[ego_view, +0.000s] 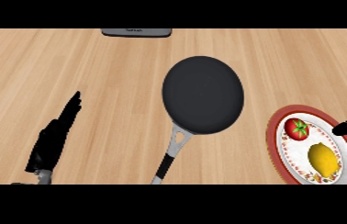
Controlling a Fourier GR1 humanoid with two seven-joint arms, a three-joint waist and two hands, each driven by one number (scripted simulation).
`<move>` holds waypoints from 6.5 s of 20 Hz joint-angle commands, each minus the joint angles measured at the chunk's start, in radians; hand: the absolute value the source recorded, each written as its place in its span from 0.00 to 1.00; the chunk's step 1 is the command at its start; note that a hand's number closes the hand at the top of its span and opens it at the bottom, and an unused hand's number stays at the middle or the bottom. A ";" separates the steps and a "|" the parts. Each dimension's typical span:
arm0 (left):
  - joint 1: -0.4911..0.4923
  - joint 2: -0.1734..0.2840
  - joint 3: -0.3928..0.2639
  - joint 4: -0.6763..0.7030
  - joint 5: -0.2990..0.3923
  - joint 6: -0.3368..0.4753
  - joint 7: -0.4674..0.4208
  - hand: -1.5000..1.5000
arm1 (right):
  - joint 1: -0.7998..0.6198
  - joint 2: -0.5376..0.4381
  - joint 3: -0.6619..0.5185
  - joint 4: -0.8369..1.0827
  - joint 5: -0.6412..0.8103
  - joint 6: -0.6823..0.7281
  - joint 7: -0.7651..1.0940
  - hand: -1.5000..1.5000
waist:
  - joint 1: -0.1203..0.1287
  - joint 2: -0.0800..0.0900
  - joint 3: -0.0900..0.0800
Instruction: Pick the lemon from the plate and place it in the pan
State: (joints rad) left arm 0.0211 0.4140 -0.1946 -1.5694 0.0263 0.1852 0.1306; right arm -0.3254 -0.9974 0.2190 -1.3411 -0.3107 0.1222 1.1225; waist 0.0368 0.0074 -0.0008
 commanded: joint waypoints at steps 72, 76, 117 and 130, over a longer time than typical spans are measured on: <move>0.071 -0.063 0.130 -0.032 -0.075 -0.072 0.000 0.50 | 0.137 0.045 0.428 -0.225 0.560 -0.425 -0.261 1.00 | -0.079 -0.020 0.000; 0.066 -0.073 0.127 -0.028 -0.063 -0.076 0.024 0.50 | 0.033 0.005 0.405 -0.299 0.764 -0.541 -0.273 1.00 | -0.068 -0.022 -0.001; -0.027 -0.121 0.116 0.019 -0.129 -0.140 0.008 0.50 | -0.620 0.994 -0.037 0.808 0.608 -0.490 -0.704 0.00 | 0.021 0.015 0.003; 0.028 -0.128 0.120 -0.035 -0.149 -0.122 0.009 0.50 | -0.674 0.962 -0.313 0.850 0.478 -0.874 -1.080 0.00 | 0.004 0.006 0.002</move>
State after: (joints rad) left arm 0.0373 0.2738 -0.0865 -1.5825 -0.1208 0.0650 0.1280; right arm -0.9838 -0.0215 -0.0127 -0.5044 0.2087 -0.6590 0.0914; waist 0.0504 0.0178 0.0017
